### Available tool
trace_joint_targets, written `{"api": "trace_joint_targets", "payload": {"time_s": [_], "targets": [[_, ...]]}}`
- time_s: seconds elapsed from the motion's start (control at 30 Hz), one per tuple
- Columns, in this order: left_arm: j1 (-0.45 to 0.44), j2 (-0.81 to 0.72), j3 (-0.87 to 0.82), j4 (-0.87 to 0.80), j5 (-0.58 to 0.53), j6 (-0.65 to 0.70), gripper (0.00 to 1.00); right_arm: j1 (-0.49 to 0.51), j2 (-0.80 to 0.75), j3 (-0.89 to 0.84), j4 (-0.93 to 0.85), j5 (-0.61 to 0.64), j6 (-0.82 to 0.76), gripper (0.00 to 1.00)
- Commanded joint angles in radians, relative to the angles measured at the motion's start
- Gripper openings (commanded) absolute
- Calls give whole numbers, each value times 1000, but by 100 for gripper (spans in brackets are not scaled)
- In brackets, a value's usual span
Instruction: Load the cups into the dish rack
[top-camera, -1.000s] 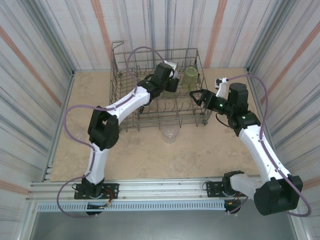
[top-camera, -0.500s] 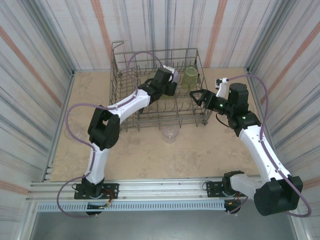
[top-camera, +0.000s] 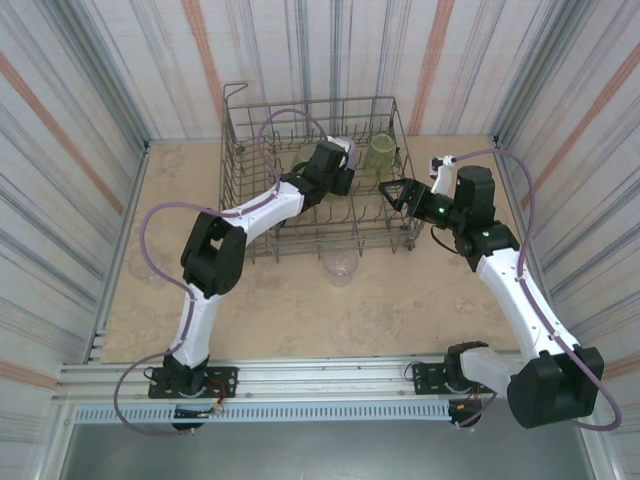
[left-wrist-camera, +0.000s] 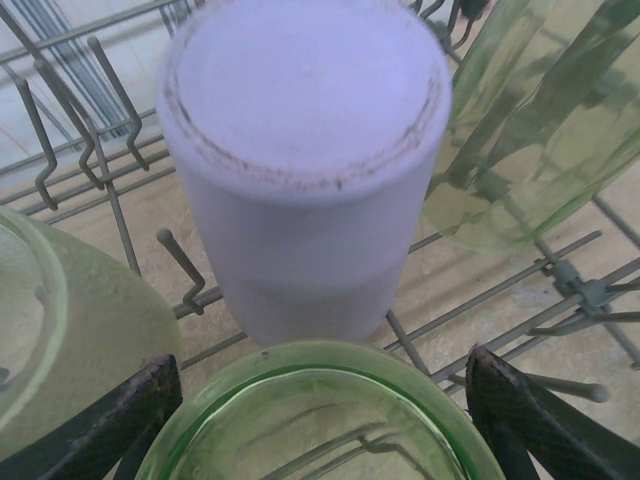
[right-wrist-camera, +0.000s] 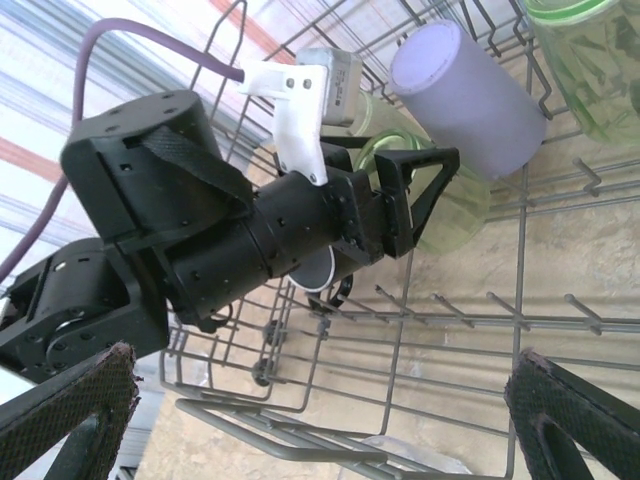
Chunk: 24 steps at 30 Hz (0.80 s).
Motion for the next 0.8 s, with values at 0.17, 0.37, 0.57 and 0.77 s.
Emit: {"api": "trace_joint_targets", "payload": {"time_s": [0.17,0.37,0.57,0.77], "targets": [[-15,33,-14,49,-73,13,57,-17,0,-11,8,5,-2,99],[-21,20,-14,44,-80,3,81,-21,-2,-12,11,1,0,99],[-21,-3,-12,24,-81,-18,96,-23,-9,-16,4,-3,3,99],[-23,-28,-12,4,-80,-34,99,-26,-16,-16,1,-8,3,99]]}}
